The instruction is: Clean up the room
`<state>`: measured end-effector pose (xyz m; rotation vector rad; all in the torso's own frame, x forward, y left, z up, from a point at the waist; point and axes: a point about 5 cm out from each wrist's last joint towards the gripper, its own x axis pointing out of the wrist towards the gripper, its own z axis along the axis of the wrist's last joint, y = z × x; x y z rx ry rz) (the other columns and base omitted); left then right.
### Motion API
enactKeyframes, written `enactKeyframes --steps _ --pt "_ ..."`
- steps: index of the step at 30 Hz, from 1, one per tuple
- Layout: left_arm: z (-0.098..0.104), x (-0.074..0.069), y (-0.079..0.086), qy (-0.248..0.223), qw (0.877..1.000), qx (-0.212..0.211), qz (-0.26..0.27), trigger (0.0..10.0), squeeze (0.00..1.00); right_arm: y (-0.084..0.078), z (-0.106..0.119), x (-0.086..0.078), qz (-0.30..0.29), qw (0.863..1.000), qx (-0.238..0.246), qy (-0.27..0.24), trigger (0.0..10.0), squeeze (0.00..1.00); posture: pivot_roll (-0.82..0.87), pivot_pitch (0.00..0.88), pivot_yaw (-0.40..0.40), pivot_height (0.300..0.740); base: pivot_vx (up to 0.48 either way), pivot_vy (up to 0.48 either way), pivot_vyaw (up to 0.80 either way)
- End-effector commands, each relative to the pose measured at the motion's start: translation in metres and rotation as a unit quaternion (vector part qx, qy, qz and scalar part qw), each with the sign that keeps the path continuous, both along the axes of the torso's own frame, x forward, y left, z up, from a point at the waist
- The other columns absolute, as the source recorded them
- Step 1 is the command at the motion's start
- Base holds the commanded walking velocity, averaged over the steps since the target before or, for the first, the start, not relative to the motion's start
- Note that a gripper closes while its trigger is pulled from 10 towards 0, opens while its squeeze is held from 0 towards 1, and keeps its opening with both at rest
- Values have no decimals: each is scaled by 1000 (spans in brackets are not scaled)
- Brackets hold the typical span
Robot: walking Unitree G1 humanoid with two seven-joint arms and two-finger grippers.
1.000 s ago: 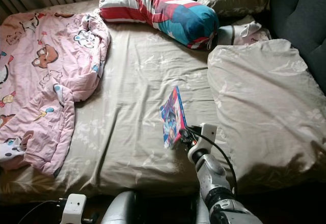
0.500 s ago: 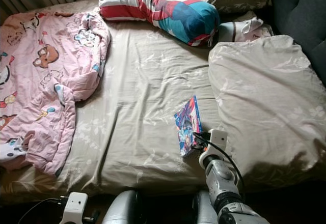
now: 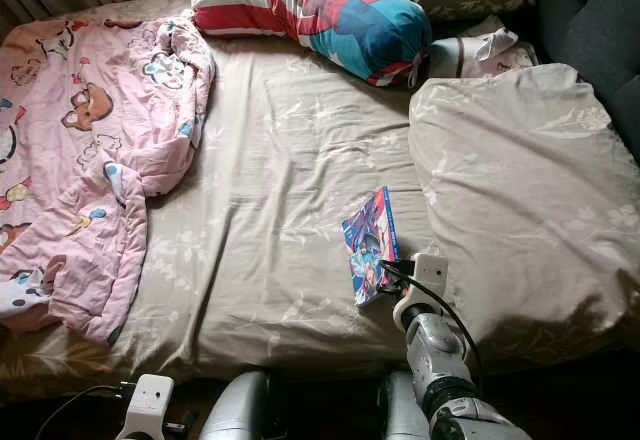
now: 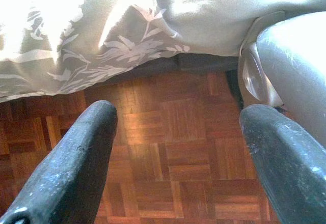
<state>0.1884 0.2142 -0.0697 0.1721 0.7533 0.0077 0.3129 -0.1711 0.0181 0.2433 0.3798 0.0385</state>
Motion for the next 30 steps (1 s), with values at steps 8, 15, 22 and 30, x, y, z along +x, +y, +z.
enactKeyframes --steps 8,15,22,30 --pt "-5 -11 6 18 1000 5 2 10000 0 4 -9 -7 4 1000 0 14 10000 659 -12 267 152 657 0 0 0" --pt "-4 -10 6 18 1000 6 1 10000 0 4 -9 -8 1 1000 -2 17 10000 651 -13 265 154 657 0 0 0" --pt "-4 -9 5 18 1000 5 0 10000 0 -2 -10 -9 -14 1000 -12 19 10000 47 -15 263 154 657 0 0 0" --pt "-5 -10 3 20 1000 5 -4 10000 0 -12 -11 -11 -38 998 -35 21 10000 0 -20 258 151 657 0 0 0"
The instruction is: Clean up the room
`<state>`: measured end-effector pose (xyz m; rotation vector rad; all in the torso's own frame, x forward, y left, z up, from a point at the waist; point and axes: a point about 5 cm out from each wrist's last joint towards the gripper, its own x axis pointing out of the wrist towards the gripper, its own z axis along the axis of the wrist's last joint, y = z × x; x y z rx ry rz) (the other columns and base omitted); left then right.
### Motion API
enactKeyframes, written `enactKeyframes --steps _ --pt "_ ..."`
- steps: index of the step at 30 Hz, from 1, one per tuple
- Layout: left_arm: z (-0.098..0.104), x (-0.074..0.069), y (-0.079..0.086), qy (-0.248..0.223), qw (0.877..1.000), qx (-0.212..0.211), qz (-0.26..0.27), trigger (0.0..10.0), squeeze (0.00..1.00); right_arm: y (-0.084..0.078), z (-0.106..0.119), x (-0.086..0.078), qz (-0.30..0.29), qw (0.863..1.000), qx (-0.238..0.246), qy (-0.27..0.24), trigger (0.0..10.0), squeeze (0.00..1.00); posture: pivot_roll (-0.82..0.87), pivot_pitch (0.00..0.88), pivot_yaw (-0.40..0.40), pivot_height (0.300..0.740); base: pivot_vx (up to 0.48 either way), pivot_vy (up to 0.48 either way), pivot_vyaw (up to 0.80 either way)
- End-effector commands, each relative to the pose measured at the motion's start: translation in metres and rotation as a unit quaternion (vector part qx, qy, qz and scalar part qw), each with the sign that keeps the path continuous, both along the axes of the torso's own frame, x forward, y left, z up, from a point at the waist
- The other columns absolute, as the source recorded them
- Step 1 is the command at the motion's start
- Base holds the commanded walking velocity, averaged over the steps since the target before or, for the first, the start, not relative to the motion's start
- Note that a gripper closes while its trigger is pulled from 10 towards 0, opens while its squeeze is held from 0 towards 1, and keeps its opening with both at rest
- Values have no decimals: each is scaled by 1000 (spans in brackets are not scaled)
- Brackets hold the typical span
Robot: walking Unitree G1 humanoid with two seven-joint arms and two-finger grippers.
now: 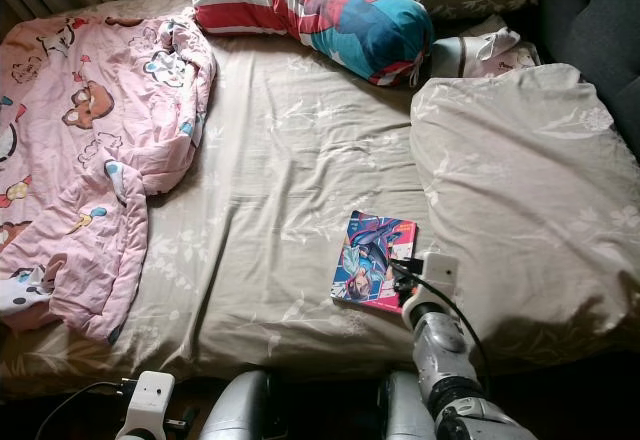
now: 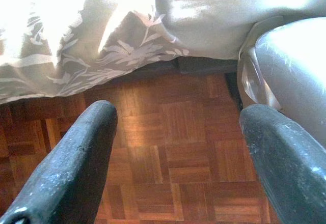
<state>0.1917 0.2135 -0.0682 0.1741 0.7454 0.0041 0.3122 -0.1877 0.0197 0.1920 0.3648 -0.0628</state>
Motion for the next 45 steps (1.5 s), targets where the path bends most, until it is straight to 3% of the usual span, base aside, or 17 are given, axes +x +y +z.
enactKeyframes --steps 1,6,12,18,34,40,45 --pt "-6 -13 4 25 1000 4 -2 10000 0 9 -15 -12 23 999 -3 30 10000 0 -20 258 151 657 0 0 0" --pt "-7 -15 4 27 1000 4 -3 10000 0 22 -28 -24 83 994 -49 55 10000 0 -16 262 153 657 0 0 0" --pt "-9 -18 6 36 999 5 0 10000 0 24 -21 -19 56 998 -36 22 10000 0 -19 261 153 638 0 0 0" --pt "-9 -18 5 38 999 4 0 10000 0 25 -21 -20 63 997 -46 24 10000 0 -16 257 152 599 0 0 0" --pt "-11 -24 10 49 999 8 4 10000 0 38 -17 -16 99 994 -37 10 10000 0 -8 261 156 599 0 0 0" --pt "-13 -29 13 59 998 9 8 10000 0 39 -10 -11 93 995 -32 -13 10000 0 -8 265 157 599 0 0 0" --pt "-13 -28 13 56 998 5 13 10000 0 40 1 -6 88 993 -45 -64 10000 0 -8 266 157 599 0 0 0"
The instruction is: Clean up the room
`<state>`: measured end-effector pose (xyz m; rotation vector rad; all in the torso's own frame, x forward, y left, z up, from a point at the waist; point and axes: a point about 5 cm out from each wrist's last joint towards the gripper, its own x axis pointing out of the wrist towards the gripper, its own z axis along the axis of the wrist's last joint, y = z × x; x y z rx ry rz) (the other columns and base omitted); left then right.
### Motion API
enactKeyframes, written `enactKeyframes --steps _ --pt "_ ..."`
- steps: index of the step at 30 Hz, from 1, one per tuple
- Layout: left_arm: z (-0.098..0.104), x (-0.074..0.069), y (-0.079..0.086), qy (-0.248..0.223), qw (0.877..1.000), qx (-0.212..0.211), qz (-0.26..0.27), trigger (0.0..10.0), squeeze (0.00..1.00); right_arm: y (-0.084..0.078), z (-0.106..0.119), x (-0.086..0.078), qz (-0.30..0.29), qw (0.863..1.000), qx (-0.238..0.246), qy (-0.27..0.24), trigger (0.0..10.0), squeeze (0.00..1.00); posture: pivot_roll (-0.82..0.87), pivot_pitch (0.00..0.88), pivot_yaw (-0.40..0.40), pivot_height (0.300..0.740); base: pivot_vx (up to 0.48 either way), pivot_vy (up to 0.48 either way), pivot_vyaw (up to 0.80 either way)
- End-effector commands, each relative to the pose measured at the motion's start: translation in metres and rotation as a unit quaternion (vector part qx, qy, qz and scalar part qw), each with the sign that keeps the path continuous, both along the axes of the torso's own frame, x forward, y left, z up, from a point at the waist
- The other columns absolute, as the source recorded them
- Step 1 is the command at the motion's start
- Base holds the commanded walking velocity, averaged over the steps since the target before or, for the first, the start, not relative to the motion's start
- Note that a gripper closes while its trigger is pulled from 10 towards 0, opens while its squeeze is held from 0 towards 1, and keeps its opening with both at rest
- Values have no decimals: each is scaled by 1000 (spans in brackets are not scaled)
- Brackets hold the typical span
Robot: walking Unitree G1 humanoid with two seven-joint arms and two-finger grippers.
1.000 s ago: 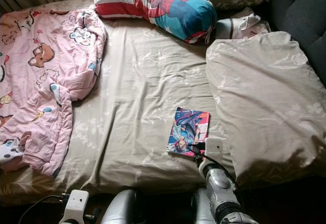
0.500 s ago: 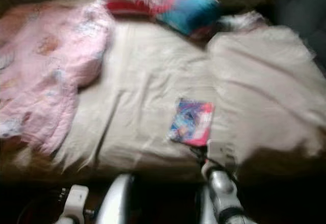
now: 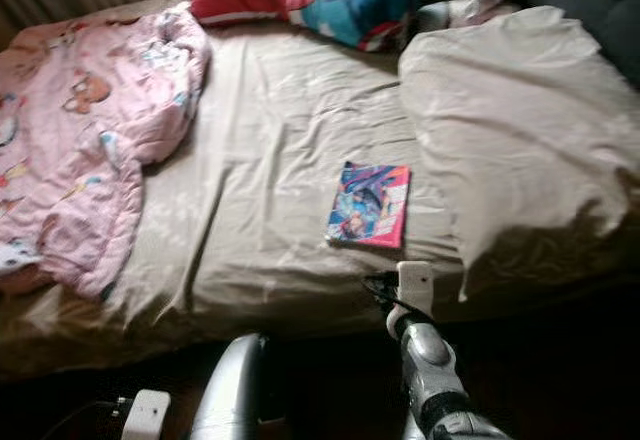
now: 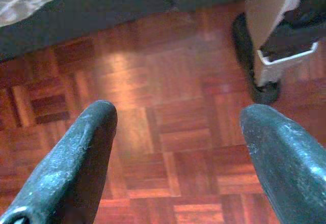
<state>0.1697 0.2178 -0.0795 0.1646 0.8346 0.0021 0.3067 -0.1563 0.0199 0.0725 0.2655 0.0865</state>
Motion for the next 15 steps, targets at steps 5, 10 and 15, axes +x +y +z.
enactKeyframes --steps 5,10,15 --pt "-2 -6 8 15 1000 7 8 10000 0 10 16 4 -1 997 -7 -72 10000 0 -17 266 155 599 0 0 0" --pt "-3 -7 7 20 1000 5 9 10000 0 20 10 -1 30 997 -9 -64 10000 0 -20 267 152 599 0 0 0" --pt "-3 -8 7 24 1000 3 11 10000 0 24 4 -7 45 997 -19 -59 10000 0 -20 268 150 599 0 0 170"
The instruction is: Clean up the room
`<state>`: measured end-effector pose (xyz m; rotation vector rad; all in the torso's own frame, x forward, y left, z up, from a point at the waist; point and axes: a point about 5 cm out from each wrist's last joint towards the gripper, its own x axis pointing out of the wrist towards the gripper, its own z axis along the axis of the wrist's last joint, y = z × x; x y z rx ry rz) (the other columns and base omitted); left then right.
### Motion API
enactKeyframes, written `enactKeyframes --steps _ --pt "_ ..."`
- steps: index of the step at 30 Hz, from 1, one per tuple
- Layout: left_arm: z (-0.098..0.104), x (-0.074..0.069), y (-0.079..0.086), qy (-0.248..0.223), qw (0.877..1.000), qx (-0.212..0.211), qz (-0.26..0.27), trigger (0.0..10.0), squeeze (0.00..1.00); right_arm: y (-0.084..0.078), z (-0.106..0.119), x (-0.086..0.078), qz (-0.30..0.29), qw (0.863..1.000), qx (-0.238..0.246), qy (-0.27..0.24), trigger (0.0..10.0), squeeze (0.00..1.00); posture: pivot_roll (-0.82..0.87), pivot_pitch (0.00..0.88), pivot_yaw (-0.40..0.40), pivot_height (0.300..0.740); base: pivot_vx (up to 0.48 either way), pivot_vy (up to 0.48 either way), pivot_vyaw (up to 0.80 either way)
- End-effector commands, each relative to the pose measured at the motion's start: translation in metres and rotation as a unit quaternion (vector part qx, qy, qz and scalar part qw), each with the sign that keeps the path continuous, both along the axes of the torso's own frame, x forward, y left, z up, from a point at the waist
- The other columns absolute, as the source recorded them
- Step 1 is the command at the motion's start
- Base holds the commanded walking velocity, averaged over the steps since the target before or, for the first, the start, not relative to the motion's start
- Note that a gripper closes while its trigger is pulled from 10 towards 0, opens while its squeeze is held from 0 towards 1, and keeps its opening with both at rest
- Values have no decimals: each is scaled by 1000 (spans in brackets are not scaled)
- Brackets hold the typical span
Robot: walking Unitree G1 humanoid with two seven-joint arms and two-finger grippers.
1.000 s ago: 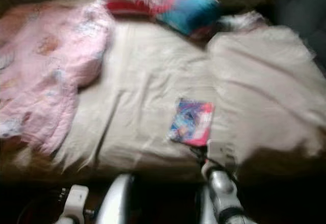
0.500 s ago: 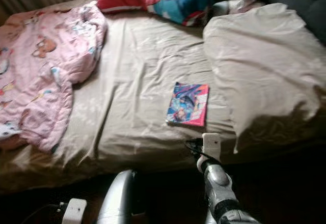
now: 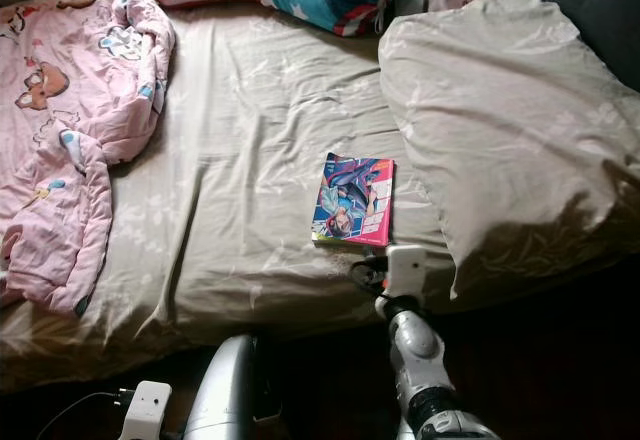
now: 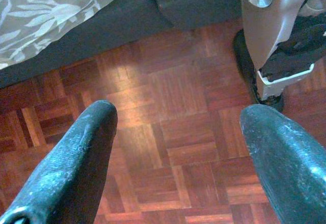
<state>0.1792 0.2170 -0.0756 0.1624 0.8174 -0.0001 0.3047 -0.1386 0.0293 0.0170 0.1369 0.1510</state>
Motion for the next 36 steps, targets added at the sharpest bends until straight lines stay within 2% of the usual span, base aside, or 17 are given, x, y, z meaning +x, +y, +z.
enactKeyframes --steps 1,7,26,36 --pt "-7 -17 8 33 999 4 13 10000 0 7 -6 -6 14 1000 1 6 10000 0 -21 268 149 599 0 0 738" --pt "-8 -19 8 38 999 2 13 10000 0 7 -9 -8 10 1000 8 17 10000 0 -25 268 148 599 0 0 354" --pt "-9 -20 7 41 999 3 14 10000 0 5 -13 -10 4 999 11 31 10000 0 -25 266 143 599 280 0 65" --pt "-8 -19 6 37 999 3 12 10000 0 5 -23 -15 10 998 0 68 10000 0 -21 267 145 599 0 0 0"
